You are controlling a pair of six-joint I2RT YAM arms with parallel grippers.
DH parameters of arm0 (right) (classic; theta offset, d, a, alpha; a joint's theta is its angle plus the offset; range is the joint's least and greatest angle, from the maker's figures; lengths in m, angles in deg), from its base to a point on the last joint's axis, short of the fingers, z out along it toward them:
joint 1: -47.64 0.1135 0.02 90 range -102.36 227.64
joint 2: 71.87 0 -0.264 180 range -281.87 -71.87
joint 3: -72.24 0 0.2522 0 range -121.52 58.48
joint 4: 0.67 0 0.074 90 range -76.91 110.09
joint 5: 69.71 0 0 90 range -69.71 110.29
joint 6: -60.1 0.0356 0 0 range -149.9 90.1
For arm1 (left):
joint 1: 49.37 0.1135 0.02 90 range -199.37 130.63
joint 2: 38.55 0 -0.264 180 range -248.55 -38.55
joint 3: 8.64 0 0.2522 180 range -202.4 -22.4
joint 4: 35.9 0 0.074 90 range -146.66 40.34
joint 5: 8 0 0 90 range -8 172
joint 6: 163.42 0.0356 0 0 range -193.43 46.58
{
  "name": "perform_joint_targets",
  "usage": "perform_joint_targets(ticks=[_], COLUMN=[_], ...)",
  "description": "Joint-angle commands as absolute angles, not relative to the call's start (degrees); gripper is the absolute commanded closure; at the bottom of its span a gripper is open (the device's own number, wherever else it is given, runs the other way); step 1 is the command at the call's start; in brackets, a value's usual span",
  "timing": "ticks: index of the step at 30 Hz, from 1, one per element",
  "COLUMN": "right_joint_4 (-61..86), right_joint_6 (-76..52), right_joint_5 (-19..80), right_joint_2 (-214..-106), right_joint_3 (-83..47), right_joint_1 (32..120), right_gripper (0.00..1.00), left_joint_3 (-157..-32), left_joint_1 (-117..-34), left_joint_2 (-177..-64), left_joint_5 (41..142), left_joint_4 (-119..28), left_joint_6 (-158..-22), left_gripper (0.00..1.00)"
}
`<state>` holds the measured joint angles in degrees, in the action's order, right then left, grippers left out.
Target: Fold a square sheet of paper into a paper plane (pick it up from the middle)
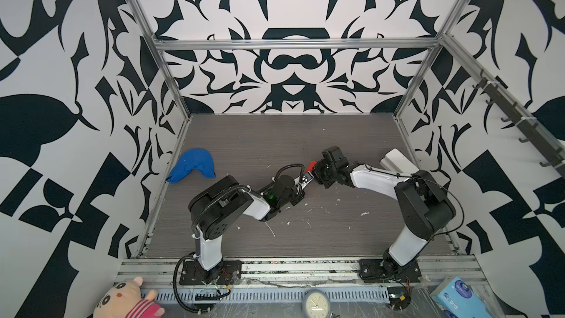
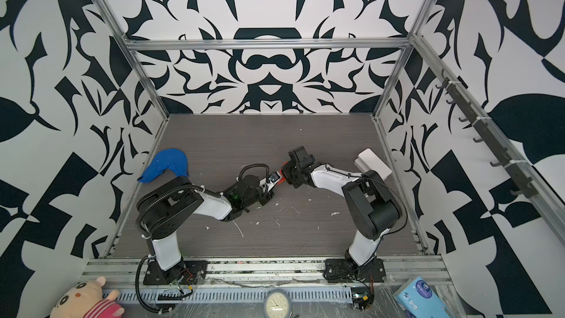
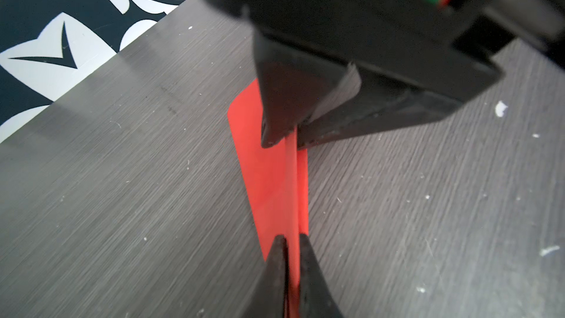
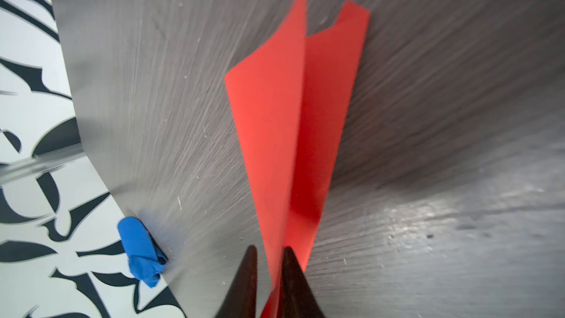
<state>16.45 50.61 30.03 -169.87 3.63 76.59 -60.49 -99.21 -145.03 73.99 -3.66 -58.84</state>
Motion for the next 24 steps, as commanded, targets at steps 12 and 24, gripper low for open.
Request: perform_joint_targets(ticks=[12, 24], right_joint_4=[20.42, 20.70], right_joint_6=[46.92, 46.74], right_joint_5=[34.70, 35.32], right_joint_2=[-170.22, -170.70], right_joint_3=[1.53, 1.79], right_joint_1=[73.00, 72.95], right_gripper=[1.00, 0.98], left_joint_3=[-61.26, -63.60], left_joint_1=[-99.20, -99.11], left_joint_2=[-146.00, -147.01], left_joint_5=[77.09, 78.22], left_joint_4=[-9.09, -9.40], left_joint_6=[-58.56, -58.83], left_gripper=[0.76, 0.73])
